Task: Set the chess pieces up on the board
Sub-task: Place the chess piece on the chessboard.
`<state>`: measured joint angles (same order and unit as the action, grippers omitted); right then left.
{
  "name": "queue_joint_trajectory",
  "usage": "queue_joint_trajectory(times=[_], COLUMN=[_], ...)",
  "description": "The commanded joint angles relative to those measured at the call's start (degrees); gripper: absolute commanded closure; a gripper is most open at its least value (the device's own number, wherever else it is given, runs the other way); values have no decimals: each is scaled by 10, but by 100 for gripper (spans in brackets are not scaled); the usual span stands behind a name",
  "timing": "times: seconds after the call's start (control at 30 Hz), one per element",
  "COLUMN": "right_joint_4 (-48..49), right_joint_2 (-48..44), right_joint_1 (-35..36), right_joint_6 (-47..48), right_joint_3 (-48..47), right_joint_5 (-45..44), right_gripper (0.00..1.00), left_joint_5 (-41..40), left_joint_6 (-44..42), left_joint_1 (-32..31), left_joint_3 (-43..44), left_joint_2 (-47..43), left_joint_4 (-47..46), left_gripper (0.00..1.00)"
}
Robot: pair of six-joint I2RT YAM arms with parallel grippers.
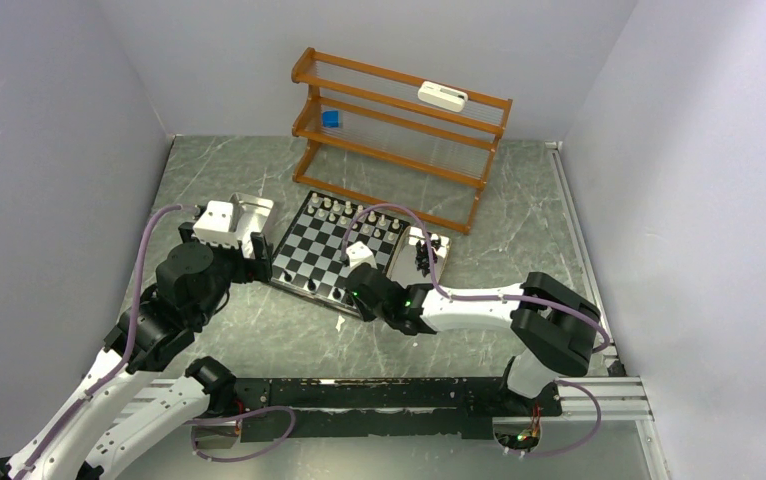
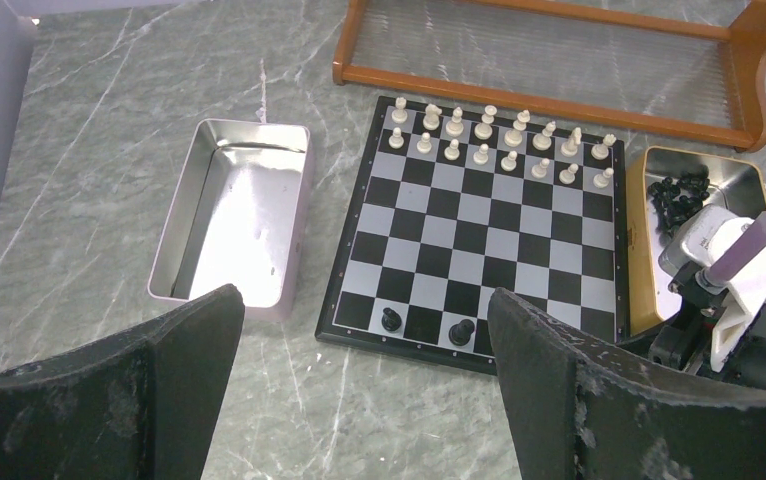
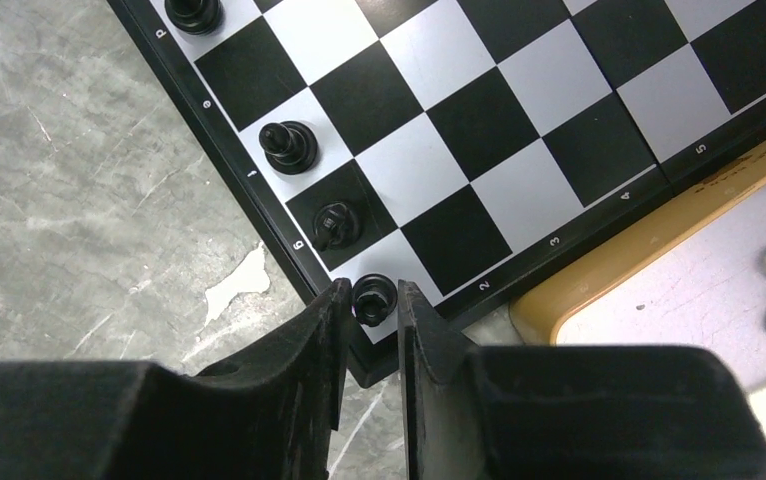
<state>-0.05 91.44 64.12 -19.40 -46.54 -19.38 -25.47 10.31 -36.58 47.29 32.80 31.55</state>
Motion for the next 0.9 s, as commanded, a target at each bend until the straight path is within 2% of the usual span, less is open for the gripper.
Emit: queue_joint_trajectory(times=[0.0,0.17,0.57,0.73,0.87], right_joint_4=[-14,-22,-65,-110,-124], right_joint_2=[-7,-20,-83,-97,-122], right_joint_1=[3,3,-5,-44,-100], right_joint_6=[-11,-13,8,31,41], right_joint_3=[-19,-24,-64,-83,-75], right_joint_5=[-11,-8,-2,-22,-21], right_gripper=[71,67,67,66,67], left_joint_5=[0,0,5,7,7], left_joint_6=[1,1,8,4,4], left_joint_1=[-3,-3,-3,-3,-3], left_joint_3=[0,-1,3,1,1], left_joint_2=[-1,-2,0,-3,-4], left_joint_4=[-3,-3,0,-2,-2], left_gripper=[4,4,4,4,4])
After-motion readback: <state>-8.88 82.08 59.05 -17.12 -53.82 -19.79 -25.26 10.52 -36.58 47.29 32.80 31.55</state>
